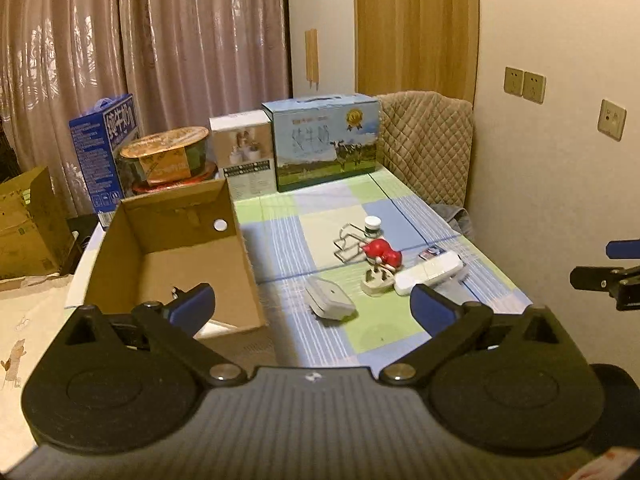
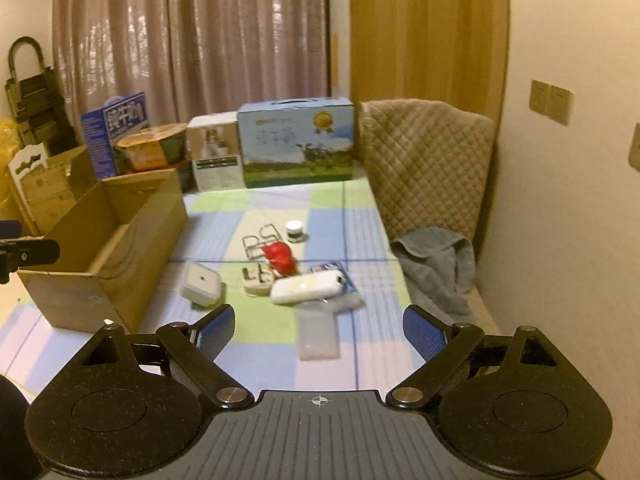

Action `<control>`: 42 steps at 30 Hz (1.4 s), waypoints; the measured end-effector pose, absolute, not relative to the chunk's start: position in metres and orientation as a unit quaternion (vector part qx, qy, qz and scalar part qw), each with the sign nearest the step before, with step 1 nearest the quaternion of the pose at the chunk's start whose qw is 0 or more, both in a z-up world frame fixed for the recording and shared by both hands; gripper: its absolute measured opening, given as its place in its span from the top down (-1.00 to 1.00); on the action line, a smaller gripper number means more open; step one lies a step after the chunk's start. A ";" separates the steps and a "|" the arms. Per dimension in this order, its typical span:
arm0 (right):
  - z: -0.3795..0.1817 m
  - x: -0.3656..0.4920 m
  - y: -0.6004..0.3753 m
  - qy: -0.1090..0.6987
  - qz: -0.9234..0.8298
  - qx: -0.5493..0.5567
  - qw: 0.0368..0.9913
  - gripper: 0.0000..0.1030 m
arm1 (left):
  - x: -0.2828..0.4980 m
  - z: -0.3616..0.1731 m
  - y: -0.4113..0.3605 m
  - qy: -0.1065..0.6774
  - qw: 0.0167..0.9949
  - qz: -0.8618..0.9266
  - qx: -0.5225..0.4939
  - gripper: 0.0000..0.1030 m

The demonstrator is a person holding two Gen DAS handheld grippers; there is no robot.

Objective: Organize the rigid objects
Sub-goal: 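Withdraw the left gripper from the box back over the table, then grasp the white night-light with the left gripper while the right grasps the clear cup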

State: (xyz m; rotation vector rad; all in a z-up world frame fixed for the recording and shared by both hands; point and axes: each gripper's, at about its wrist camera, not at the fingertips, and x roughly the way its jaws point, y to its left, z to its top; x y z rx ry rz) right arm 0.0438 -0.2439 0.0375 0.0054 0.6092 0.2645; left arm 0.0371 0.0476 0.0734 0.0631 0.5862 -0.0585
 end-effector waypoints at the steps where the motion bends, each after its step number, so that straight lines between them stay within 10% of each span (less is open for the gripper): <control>1: 0.035 0.043 -0.246 0.300 0.128 0.006 0.945 -0.71 | 0.037 0.069 0.043 0.292 0.955 -0.030 0.032 -0.99; 31: -0.006 0.119 -0.249 0.347 0.150 0.020 0.926 -0.70 | 0.096 -0.015 -0.015 0.319 0.944 -0.009 0.083 -0.98; 42: -0.069 0.192 -0.231 0.425 0.183 0.013 0.886 -0.37 | 0.151 -0.067 -0.035 0.322 0.936 -0.014 0.138 -0.98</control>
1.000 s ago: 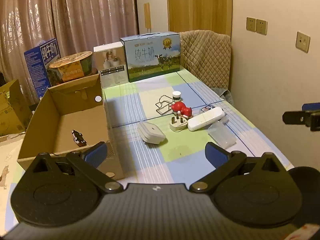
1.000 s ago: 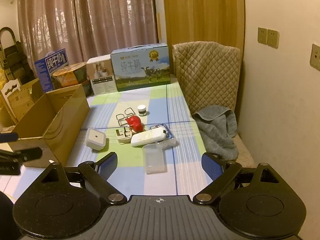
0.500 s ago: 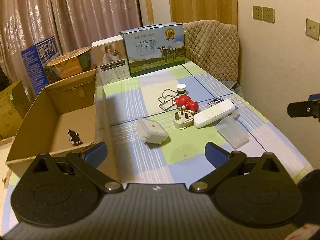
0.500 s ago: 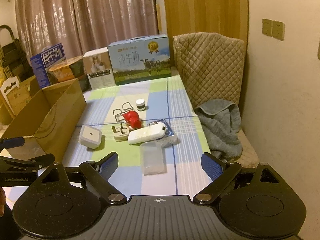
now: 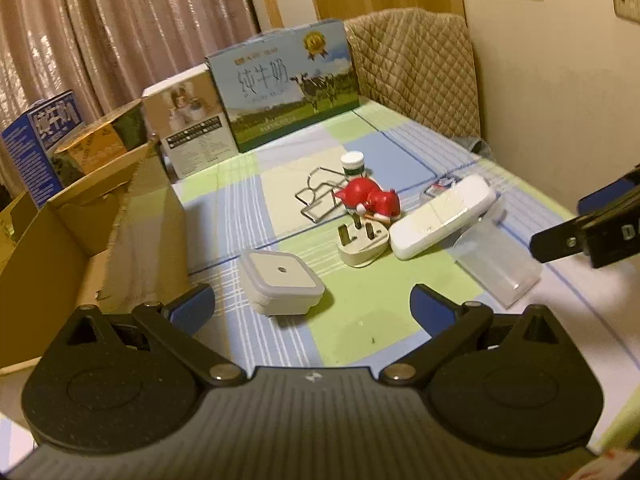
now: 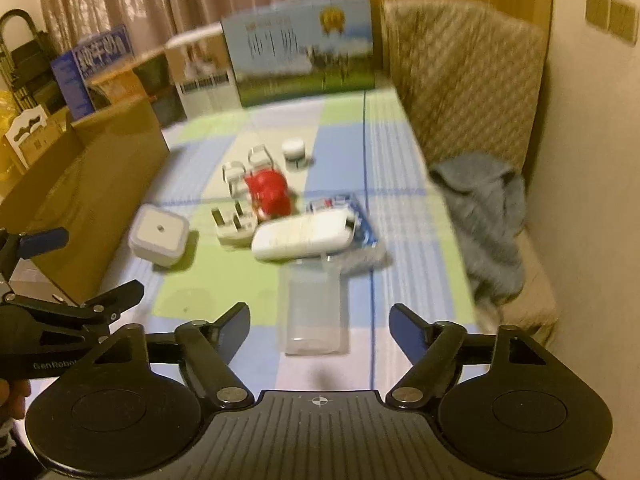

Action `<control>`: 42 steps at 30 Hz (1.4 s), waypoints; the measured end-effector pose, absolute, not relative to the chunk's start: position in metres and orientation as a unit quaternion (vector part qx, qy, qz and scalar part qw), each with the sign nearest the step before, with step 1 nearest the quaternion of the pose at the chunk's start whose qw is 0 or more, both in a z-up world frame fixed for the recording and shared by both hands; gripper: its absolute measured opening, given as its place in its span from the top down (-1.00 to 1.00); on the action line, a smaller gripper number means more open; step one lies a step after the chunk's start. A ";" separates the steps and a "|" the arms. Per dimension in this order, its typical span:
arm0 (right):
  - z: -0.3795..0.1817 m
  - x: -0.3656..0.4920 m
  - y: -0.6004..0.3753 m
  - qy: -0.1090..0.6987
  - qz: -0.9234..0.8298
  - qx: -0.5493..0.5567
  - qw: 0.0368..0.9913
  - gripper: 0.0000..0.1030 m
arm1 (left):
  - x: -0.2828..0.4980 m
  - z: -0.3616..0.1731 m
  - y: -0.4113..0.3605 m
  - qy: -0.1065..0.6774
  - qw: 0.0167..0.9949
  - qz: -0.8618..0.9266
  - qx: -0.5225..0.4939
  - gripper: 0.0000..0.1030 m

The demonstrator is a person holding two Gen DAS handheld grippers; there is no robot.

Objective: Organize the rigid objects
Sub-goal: 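Grasp the white night-light with the left gripper while the right grasps the clear cup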

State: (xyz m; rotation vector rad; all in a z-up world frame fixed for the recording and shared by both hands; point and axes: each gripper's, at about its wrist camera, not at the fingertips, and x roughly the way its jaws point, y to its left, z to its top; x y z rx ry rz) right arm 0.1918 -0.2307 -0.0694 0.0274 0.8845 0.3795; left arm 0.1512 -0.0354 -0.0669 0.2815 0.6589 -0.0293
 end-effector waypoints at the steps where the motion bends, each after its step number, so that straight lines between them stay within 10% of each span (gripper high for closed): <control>1: -0.075 0.196 -0.229 0.431 0.183 0.010 0.883 -0.34 | 0.154 -0.071 -0.037 0.323 0.936 -0.016 0.142 -0.98; 27: -0.094 0.226 -0.208 0.440 0.191 -0.004 0.878 0.06 | 0.201 -0.118 -0.045 0.326 0.924 0.048 0.196 -0.98; 42: -0.090 0.225 -0.220 0.433 0.176 0.008 0.884 0.06 | 0.226 -0.133 -0.033 0.335 0.914 0.077 0.217 -0.28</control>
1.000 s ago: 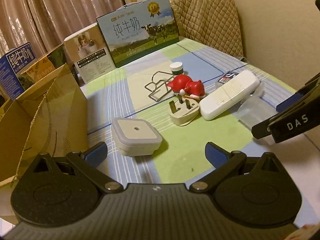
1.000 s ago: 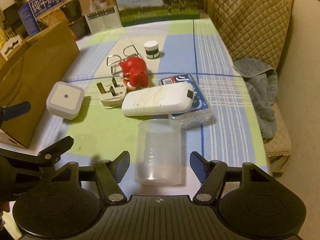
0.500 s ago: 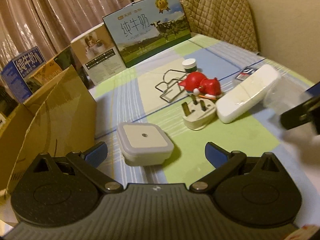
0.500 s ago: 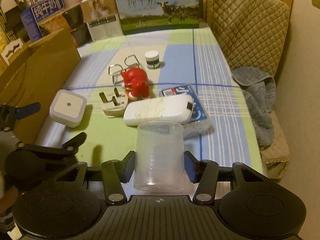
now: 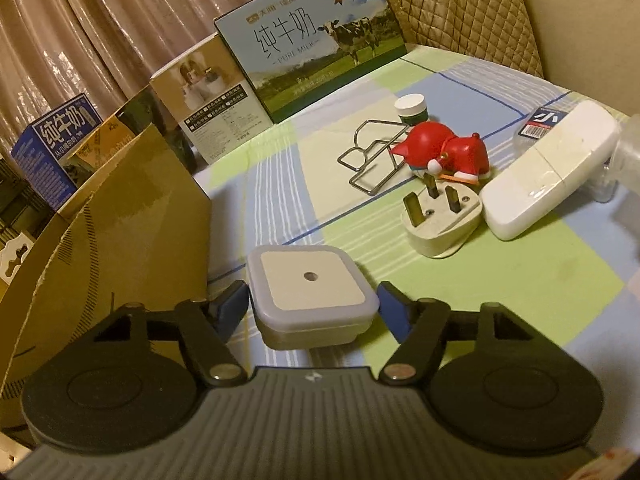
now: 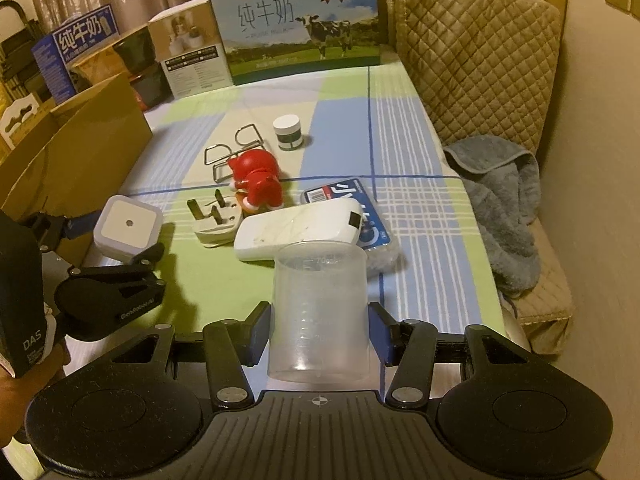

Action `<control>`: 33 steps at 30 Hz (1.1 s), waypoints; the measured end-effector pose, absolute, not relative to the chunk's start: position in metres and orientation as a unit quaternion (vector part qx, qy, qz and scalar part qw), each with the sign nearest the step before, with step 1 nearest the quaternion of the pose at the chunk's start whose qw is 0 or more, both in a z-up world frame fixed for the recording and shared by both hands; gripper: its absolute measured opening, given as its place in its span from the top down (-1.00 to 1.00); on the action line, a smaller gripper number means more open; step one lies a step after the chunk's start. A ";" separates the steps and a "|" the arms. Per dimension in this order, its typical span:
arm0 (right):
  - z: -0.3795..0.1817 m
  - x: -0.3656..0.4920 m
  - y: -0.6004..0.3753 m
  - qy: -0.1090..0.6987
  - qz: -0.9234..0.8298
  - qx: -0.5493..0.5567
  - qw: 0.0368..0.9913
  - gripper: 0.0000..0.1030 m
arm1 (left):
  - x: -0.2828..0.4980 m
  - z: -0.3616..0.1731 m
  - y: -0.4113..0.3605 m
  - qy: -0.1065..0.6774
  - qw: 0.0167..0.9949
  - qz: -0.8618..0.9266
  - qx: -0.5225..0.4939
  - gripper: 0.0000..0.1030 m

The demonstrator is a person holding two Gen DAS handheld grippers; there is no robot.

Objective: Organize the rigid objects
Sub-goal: 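Grasp the white night-light with the left gripper while the right grasps the clear cup, then carry the night-light with the left gripper into the box and release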

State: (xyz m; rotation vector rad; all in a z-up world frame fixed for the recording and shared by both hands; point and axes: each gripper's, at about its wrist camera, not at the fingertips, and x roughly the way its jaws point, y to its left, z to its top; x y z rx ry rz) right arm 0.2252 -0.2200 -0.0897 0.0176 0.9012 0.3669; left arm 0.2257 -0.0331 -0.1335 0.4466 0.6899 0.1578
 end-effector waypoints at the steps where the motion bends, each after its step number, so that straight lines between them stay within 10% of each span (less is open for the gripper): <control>1: -0.089 0.225 -0.221 0.432 0.175 0.010 0.885 0.06 | 0.224 -0.132 -0.033 0.336 0.915 0.075 0.212 -0.26; 33: 0.019 0.171 -0.163 0.346 0.233 -0.004 0.909 0.06 | 0.126 0.025 0.034 0.303 0.951 -0.003 0.062 -0.24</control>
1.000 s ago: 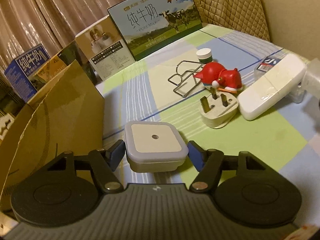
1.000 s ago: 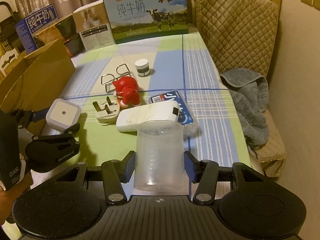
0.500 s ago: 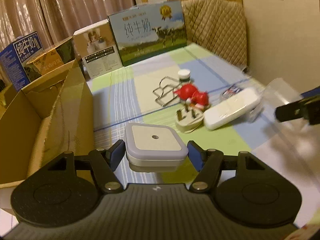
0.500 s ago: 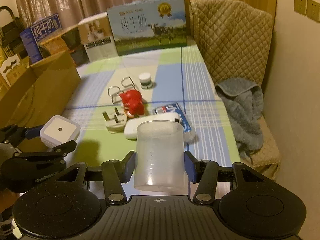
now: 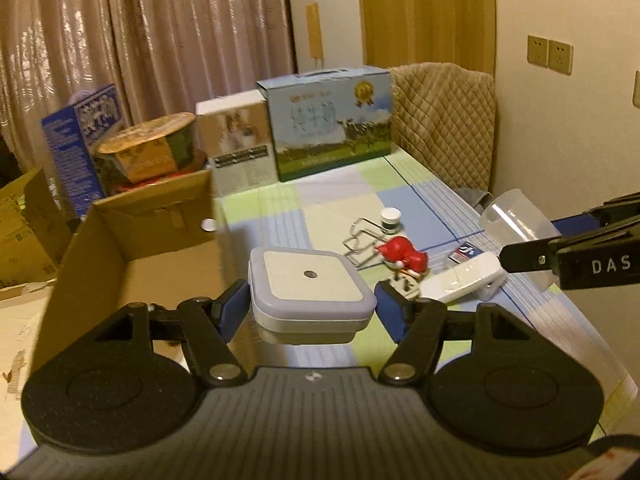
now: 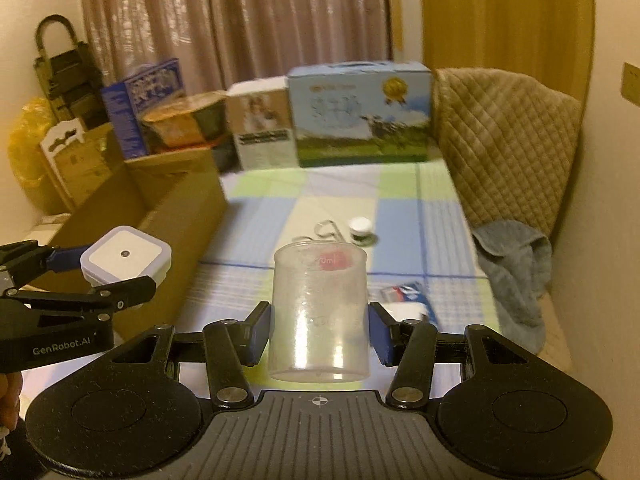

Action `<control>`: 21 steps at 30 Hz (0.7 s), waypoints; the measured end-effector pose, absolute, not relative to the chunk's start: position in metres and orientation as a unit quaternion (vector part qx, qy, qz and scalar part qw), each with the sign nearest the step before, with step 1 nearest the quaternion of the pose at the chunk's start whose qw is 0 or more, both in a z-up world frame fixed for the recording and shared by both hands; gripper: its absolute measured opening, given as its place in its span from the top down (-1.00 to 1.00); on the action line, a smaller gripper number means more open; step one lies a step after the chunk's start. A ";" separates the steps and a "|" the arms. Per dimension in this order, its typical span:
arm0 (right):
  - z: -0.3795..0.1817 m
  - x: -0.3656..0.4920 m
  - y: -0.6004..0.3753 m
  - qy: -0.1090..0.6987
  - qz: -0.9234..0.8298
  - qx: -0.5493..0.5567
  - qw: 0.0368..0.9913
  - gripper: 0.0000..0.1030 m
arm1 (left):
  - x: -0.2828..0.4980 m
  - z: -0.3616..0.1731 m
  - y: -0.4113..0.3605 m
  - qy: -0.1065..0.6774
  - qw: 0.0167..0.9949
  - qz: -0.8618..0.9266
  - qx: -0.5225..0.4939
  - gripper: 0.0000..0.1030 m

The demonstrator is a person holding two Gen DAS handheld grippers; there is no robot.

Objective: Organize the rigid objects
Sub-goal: 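Carry the night-light with the left gripper into the box and release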

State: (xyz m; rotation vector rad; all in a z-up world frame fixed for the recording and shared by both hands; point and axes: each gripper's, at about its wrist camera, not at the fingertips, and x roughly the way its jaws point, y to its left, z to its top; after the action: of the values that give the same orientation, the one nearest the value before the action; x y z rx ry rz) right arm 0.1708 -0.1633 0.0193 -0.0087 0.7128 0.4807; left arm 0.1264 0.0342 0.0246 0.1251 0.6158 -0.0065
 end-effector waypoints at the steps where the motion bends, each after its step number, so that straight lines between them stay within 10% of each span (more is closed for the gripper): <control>1: 0.022 0.170 -0.157 0.345 0.239 -0.003 0.908 0.06 | 0.123 0.029 0.040 0.301 0.952 0.000 0.063 -0.24; 21: 0.036 0.186 0.034 0.339 0.377 -0.025 0.862 0.06 | 0.115 0.049 0.221 0.332 0.937 0.060 0.089 -0.25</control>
State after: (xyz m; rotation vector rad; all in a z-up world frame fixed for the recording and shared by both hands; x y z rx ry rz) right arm 0.1862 0.0339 0.0359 -0.0525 0.7106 0.7903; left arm 0.1148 0.2211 0.0488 0.1825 0.6780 0.1216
